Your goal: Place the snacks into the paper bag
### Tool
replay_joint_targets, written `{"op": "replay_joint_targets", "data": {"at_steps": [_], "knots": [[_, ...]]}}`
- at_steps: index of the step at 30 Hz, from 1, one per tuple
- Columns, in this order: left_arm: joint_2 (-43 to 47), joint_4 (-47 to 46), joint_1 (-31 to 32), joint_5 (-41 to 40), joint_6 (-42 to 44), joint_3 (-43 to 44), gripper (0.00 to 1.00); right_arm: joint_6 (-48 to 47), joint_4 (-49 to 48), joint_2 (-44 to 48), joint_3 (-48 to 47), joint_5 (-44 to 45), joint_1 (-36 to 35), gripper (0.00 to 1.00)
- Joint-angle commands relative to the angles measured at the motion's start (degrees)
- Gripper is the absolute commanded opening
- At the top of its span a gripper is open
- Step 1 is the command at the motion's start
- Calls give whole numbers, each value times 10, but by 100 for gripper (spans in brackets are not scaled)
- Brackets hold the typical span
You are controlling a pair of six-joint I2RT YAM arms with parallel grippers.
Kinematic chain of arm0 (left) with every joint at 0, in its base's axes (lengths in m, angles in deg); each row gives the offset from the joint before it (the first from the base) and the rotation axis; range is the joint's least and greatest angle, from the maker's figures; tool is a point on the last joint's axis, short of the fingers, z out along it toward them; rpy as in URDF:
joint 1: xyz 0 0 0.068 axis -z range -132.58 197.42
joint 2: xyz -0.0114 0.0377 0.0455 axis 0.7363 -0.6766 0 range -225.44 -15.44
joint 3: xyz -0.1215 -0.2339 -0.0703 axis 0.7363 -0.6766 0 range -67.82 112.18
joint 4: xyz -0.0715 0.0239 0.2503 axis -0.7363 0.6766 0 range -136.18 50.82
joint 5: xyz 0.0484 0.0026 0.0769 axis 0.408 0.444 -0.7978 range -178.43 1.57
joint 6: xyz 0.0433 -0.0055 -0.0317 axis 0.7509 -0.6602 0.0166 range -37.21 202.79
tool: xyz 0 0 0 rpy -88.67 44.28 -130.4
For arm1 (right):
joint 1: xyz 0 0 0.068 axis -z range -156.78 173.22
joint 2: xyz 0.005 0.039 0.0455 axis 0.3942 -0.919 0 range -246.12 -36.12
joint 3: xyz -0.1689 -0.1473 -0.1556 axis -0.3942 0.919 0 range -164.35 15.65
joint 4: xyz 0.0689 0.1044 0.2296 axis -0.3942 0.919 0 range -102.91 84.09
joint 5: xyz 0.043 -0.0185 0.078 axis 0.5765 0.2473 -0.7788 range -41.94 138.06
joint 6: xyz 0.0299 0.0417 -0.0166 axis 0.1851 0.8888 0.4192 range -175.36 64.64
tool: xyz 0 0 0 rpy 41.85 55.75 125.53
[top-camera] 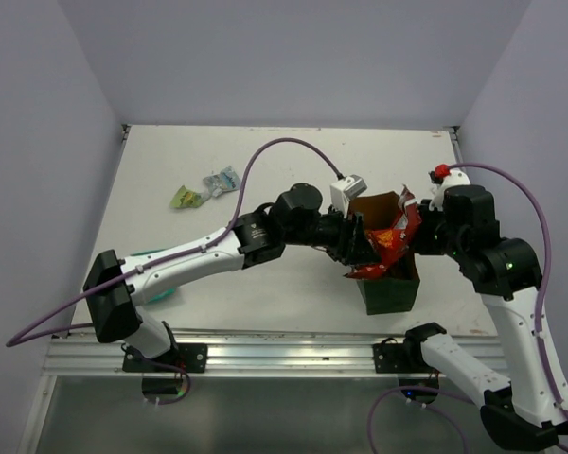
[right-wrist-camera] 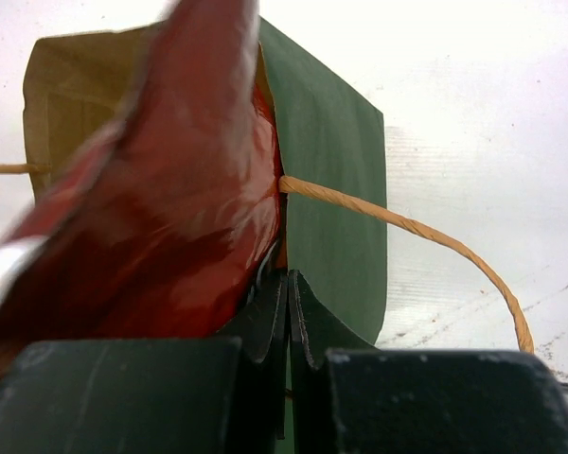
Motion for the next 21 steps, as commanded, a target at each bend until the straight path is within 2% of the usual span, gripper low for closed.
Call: {"op": "replay_joint_targets", "data": {"at_steps": [1, 3, 5, 8, 12, 14, 18, 21], "knots": [[13, -11, 5, 3, 4, 40, 49, 2, -27, 3, 2, 0, -1, 0], [16, 15, 5, -26, 18, 54, 73, 3, -26, 5, 4, 0, -1, 0], [18, 52, 6, -47, 34, 85, 73, 4, -26, 5, 4, 1, -2, 0], [19, 115, 6, -106, 53, 137, 82, 5, -26, 6, 3, 2, -2, 0], [29, 172, 5, -182, 76, 192, 84, 6, -26, 6, 2, 2, -1, 0], [31, 198, 4, -195, 86, 218, 87, 7, -26, 6, 0, 2, -1, 0], [27, 202, -2, -149, 82, 216, 87, 7, -28, 6, -2, -1, -1, 0], [27, 166, -2, -107, 56, 159, 87, 7, -31, 6, -3, -6, -1, 0]]}}
